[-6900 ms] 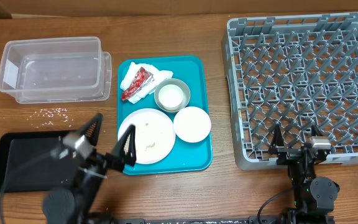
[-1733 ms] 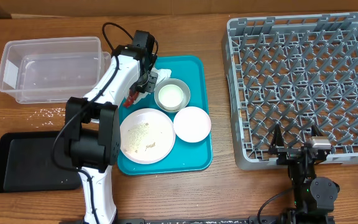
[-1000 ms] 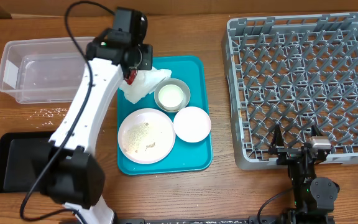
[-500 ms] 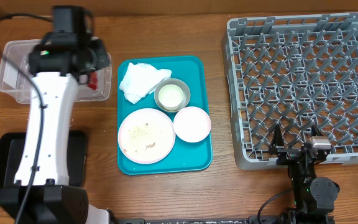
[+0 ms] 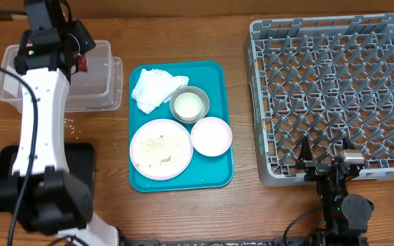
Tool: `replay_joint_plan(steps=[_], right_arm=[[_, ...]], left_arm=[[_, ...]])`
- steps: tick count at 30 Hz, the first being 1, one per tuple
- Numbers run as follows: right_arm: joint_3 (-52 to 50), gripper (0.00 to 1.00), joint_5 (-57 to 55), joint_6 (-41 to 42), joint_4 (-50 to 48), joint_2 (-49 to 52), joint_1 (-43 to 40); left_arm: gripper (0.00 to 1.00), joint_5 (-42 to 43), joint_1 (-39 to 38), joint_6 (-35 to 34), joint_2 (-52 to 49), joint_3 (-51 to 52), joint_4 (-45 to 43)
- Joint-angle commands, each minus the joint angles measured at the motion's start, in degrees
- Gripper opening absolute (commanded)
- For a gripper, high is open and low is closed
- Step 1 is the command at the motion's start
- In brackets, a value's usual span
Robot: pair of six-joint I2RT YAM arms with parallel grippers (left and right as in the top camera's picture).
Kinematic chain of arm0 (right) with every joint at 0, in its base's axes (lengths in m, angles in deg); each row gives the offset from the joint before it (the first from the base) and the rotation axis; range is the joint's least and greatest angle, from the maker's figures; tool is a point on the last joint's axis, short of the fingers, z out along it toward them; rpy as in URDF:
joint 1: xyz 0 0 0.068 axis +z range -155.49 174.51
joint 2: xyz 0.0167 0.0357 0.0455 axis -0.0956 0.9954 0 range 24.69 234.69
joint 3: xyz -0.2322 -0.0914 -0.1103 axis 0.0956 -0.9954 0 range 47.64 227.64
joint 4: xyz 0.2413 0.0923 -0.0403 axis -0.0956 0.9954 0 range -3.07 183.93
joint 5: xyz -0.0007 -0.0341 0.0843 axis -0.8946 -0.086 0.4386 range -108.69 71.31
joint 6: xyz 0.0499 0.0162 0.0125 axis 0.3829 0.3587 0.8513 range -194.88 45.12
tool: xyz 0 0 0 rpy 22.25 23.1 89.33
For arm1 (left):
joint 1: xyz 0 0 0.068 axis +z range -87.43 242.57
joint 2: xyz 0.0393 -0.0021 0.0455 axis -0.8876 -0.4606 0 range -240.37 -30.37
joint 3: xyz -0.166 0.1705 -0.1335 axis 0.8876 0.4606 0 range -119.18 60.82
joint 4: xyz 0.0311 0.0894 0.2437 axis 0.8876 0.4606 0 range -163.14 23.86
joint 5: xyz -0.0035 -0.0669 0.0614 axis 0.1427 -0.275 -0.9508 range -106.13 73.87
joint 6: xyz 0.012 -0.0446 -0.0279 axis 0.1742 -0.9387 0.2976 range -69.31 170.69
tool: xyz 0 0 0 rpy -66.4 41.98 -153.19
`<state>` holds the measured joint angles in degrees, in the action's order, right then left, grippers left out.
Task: Sort waste into correct bins and load items into the dishwasher
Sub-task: 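Carry the wrapper left and drop it into the clear bin, then move the left gripper back to the white napkin on the tray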
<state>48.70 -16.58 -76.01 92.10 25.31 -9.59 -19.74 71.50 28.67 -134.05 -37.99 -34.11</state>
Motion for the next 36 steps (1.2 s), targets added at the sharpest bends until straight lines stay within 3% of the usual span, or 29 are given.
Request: replay_joint_plan(steps=[1,5,7,10,13,19,22,25,29,33,36], right_arm=[[-0.59,1.0,-0.37,-0.2,-0.37,-0.46,-0.13],[-0.59,1.0,-0.37,-0.2,-0.37,-0.46,-0.13],[-0.59,1.0,-0.37,-0.2,-0.37,-0.46,-0.13],[-0.59,1.0,-0.37,-0.2,-0.37,-0.46,-0.13],[-0.59,1.0,-0.37,-0.2,-0.37,-0.46,-0.13],[-0.59,1.0,-0.37,-0.2,-0.39,-0.46,-0.13],[-0.59,1.0,-0.37,-0.2,-0.37,-0.46,-0.13],[-0.59,1.0,-0.37,-0.2,-0.37,-0.46,-0.13],[-0.59,1.0,-0.37,-0.2,-0.39,-0.46,-0.13],[-0.59,1.0,-0.37,-0.2,-0.37,-0.46,-0.13],[-0.59,1.0,-0.37,-0.2,-0.37,-0.46,-0.13]], left_arm=[[0.04,0.09,2.32,-1.25,-4.7,-0.76,0.04],[0.04,0.09,4.2,-3.13,-6.4,-0.76,0.98],[0.21,0.04,5.25,-4.48,-6.49,-0.76,0.83],[0.31,0.07,6.23,-5.27,-6.49,-0.76,0.55],[0.54,0.2,6.82,-5.22,-6.49,-0.76,0.66],[0.52,11.47,6.84,-5.18,-6.05,-0.79,0.13],[0.47,24.94,6.82,-1.64,-5.09,-0.81,-2.08],[0.49,39.34,6.51,2.69,-4.24,-0.81,-4.52],[0.5,48.89,4.42,7.74,-3.76,-0.81,-5.01],[0.54,44.04,-0.33,17.29,-3.8,-0.79,0.0],[0.49,24.13,-7.06,18.67,-3.85,-0.79,4.61]])
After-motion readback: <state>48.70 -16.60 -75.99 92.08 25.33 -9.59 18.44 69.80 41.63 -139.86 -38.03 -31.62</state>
